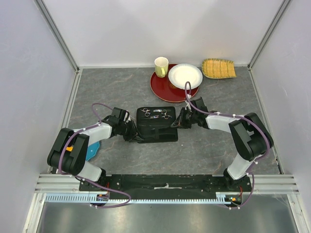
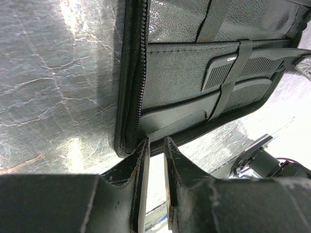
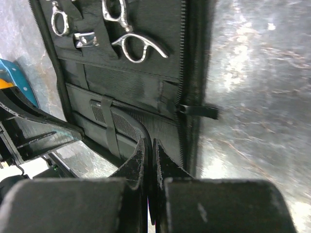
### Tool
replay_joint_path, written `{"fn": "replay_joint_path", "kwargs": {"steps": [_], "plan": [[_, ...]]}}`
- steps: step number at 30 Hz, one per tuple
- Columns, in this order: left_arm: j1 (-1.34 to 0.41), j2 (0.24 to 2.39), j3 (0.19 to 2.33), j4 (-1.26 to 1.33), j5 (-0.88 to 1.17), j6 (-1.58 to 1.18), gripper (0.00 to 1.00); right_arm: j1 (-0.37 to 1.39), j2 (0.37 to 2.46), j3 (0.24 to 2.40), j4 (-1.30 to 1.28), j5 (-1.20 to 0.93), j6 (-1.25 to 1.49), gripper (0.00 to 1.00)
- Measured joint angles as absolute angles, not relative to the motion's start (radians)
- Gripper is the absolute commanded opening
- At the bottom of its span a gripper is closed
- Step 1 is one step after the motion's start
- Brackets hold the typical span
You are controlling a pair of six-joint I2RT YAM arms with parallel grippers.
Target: Sort the hair-cutting tools
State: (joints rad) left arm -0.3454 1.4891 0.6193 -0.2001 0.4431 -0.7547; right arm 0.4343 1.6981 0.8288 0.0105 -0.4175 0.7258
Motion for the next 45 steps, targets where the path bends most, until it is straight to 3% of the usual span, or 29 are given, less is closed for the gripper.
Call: {"fn": "replay_joint_path", "kwargs": {"steps": [22, 26, 30, 38, 45], "plan": [[-0.345, 1.478, 0.615, -0.207, 0.426, -0.754, 0.19, 0.591, 1.791, 0.79, 0.265, -0.331, 0.971, 0.01], [-0.345, 1.478, 0.615, -0.207, 0.425, -0.754, 0.19, 0.593, 1.793, 0.789, 0.265, -0.321, 0.982, 0.41], [-0.345, 1.478, 0.615, -0.208, 0.423, -0.754, 0.19, 0.604, 1.776, 0.802, 0.242, -0.299, 0.988, 0.6], [-0.345, 1.466, 0.615, -0.219, 0.419, -0.754, 0.2, 0.617, 1.695, 0.825, 0.073, -0.196, 0.952, 0.69], [-0.345, 1.465, 0.618, -0.23, 0.418, -0.754, 0.2, 0.614, 1.65, 0.836, -0.048, -0.136, 0.915, 0.65]]}}
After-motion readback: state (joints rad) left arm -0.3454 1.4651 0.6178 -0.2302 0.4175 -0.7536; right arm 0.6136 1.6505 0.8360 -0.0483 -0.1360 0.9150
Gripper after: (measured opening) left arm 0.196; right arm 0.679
